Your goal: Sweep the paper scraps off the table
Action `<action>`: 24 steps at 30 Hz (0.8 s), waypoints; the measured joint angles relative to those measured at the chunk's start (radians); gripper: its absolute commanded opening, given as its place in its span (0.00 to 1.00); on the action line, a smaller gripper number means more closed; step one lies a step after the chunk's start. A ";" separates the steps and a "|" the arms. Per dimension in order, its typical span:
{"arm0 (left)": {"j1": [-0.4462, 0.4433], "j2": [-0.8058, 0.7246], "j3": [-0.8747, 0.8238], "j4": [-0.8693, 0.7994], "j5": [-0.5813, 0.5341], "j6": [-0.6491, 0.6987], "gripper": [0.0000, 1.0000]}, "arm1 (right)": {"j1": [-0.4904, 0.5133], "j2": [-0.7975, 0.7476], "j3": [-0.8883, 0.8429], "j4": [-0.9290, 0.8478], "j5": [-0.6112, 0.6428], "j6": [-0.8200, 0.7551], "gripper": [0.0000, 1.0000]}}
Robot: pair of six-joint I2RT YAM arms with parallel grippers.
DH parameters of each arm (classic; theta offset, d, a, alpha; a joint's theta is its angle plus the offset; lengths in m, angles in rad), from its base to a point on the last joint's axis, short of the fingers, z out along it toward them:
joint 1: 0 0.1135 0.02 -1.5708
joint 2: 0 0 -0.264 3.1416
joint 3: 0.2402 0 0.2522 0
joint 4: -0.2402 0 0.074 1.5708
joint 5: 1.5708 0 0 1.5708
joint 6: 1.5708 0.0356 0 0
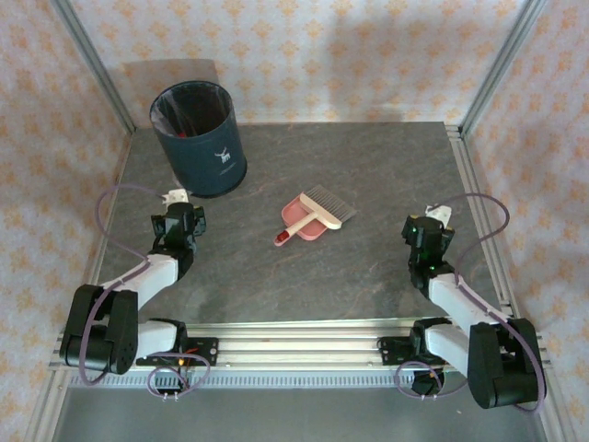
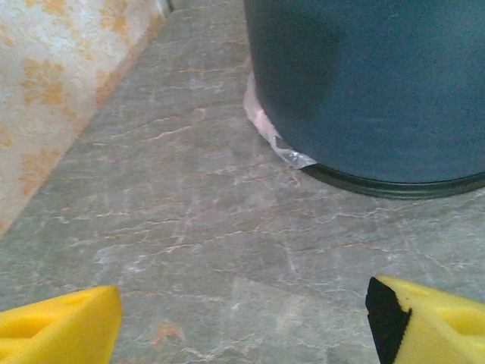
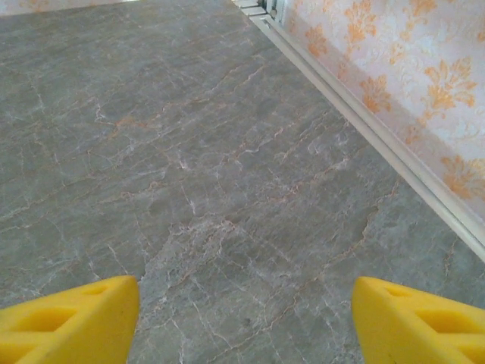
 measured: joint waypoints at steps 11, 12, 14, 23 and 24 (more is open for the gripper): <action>0.084 0.084 -0.016 0.178 0.205 -0.032 0.85 | -0.033 0.078 -0.026 0.212 -0.071 0.003 0.79; 0.088 0.090 -0.018 0.194 0.217 -0.035 0.85 | -0.037 0.092 -0.026 0.228 -0.077 0.003 0.79; 0.090 0.098 -0.018 0.213 0.232 -0.040 0.85 | -0.043 0.117 -0.026 0.258 -0.095 0.002 0.79; 0.101 0.202 -0.109 0.465 0.298 -0.036 0.86 | -0.061 0.258 -0.018 0.386 -0.166 -0.017 0.79; 0.103 0.217 -0.122 0.486 0.304 -0.035 0.86 | -0.062 0.278 -0.015 0.400 -0.174 -0.019 0.79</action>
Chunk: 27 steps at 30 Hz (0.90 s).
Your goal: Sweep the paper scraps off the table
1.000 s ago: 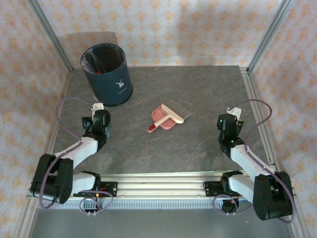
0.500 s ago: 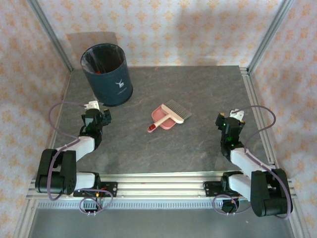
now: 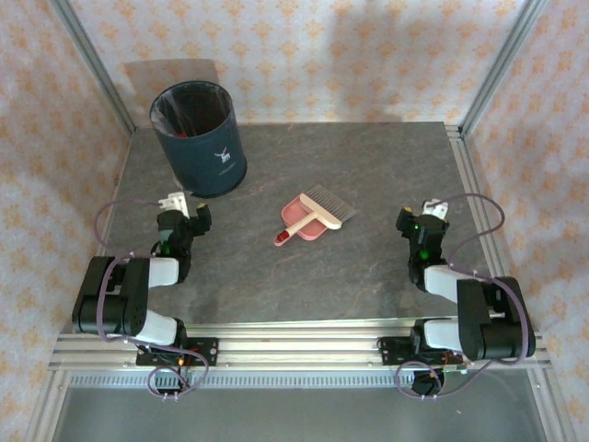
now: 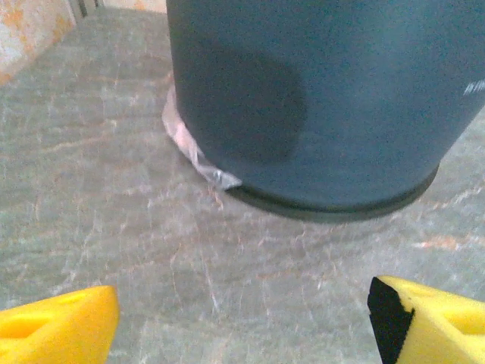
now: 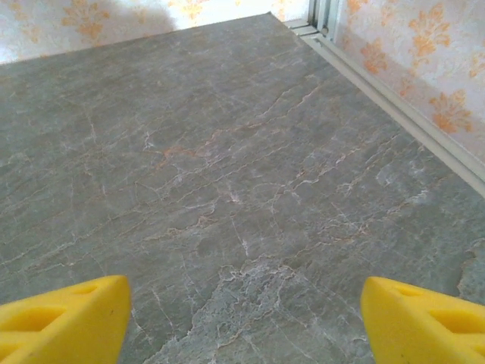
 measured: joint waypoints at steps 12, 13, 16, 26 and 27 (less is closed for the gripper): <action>-0.011 0.057 0.024 0.076 0.003 0.021 1.00 | 0.000 0.181 0.024 0.140 -0.070 -0.010 0.82; -0.016 0.057 0.030 0.075 0.000 0.024 1.00 | 0.000 0.190 0.031 0.136 -0.071 -0.011 0.83; -0.027 0.057 0.039 0.071 -0.002 0.029 1.00 | 0.000 0.206 0.076 0.106 -0.078 -0.015 0.90; -0.029 0.057 0.044 0.059 -0.004 0.042 1.00 | 0.000 0.209 0.124 0.076 -0.085 -0.026 0.99; -0.029 0.057 0.047 0.052 0.001 0.047 1.00 | 0.000 0.209 0.124 0.075 -0.085 -0.026 0.99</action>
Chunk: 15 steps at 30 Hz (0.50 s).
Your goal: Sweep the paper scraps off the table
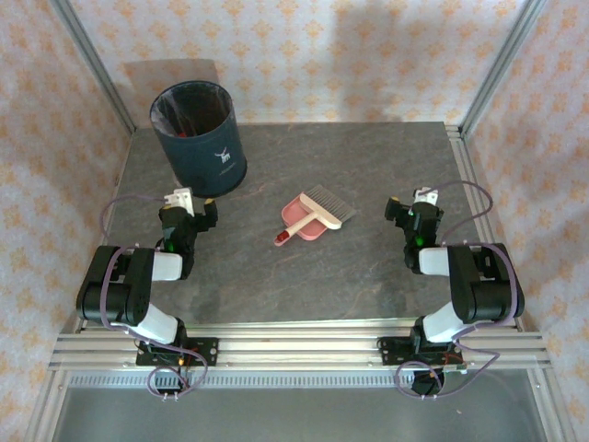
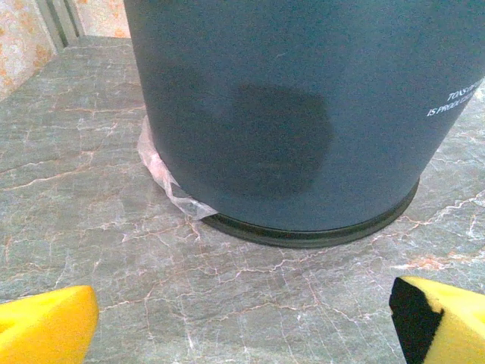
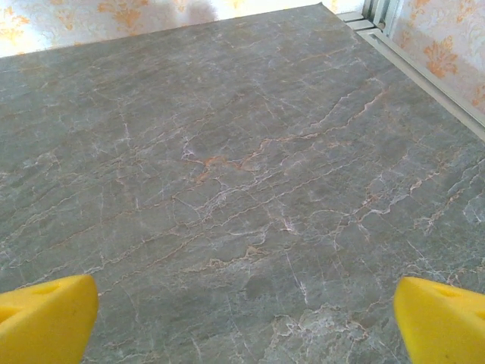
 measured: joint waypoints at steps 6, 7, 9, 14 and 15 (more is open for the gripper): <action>0.000 0.000 0.013 -0.023 0.018 0.020 1.00 | 0.000 0.000 0.000 -0.005 0.000 0.000 0.99; 0.000 0.000 0.013 -0.024 0.019 0.022 1.00 | 0.000 0.000 0.000 -0.006 0.000 0.000 0.99; -0.004 0.000 0.014 -0.027 0.023 0.026 1.00 | 0.000 0.000 0.000 -0.007 0.000 0.000 0.99; -0.006 0.000 0.014 -0.031 0.026 0.028 1.00 | 0.000 0.000 0.000 -0.007 0.000 0.000 0.99; -0.006 0.000 0.014 -0.031 0.026 0.028 1.00 | 0.000 0.000 0.000 -0.007 0.000 0.000 0.99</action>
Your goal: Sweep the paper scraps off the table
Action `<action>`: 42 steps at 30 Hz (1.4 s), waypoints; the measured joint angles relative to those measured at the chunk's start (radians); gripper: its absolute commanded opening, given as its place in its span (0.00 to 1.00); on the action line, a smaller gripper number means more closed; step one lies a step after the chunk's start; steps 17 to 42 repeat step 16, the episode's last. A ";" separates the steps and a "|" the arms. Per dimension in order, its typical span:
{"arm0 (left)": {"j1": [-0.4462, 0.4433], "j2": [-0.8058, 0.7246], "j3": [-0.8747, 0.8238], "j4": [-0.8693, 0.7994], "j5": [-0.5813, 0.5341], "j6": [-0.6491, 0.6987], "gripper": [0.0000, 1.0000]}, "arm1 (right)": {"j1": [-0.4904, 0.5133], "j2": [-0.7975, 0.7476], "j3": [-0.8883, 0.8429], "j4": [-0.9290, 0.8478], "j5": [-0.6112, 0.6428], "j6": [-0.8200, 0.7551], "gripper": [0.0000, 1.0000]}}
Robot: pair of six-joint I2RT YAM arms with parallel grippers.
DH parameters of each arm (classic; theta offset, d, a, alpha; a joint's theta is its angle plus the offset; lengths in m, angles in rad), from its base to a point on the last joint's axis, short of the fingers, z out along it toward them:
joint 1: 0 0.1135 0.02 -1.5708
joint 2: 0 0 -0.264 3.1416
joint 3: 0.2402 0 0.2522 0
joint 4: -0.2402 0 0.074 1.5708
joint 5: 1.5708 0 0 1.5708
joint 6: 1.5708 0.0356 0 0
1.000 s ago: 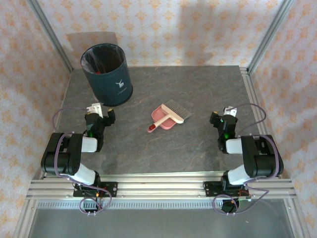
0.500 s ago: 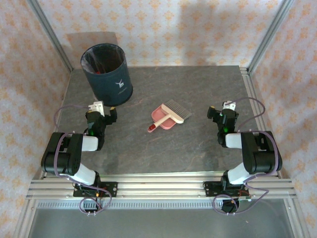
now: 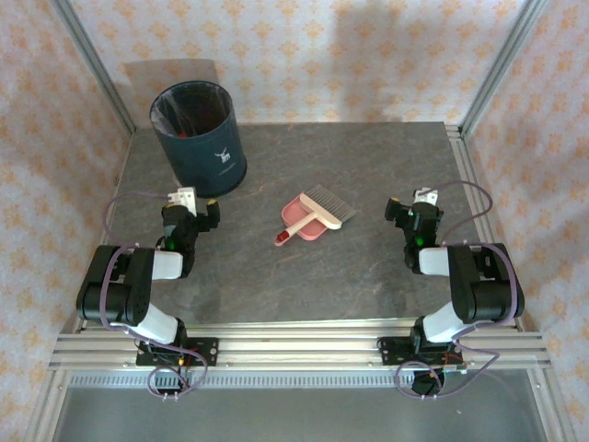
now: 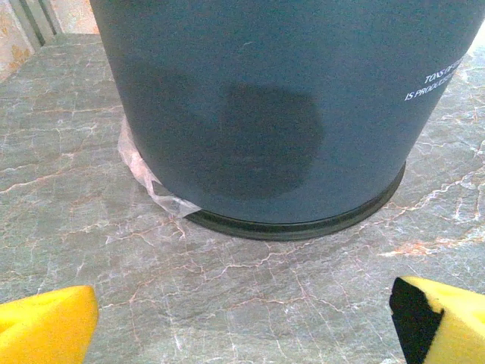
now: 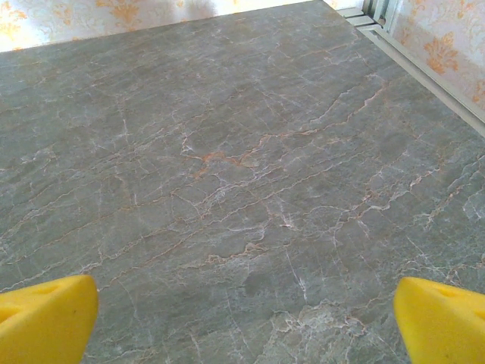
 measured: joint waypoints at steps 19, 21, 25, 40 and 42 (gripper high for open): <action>0.000 0.000 0.002 -0.005 0.000 0.000 1.00 | 0.000 0.000 0.000 0.000 0.000 0.000 0.99; 0.000 0.000 0.002 -0.005 0.000 0.000 1.00 | 0.000 0.000 0.000 0.000 0.000 0.000 0.99; 0.000 0.000 0.002 -0.005 0.000 0.000 1.00 | 0.000 0.000 0.000 0.000 0.000 0.000 0.99; 0.000 0.000 0.002 -0.005 0.000 0.000 1.00 | 0.000 0.000 0.000 0.000 0.000 0.000 0.99; 0.000 0.000 0.002 -0.005 0.000 0.000 1.00 | 0.000 0.000 0.000 0.000 0.000 0.000 0.99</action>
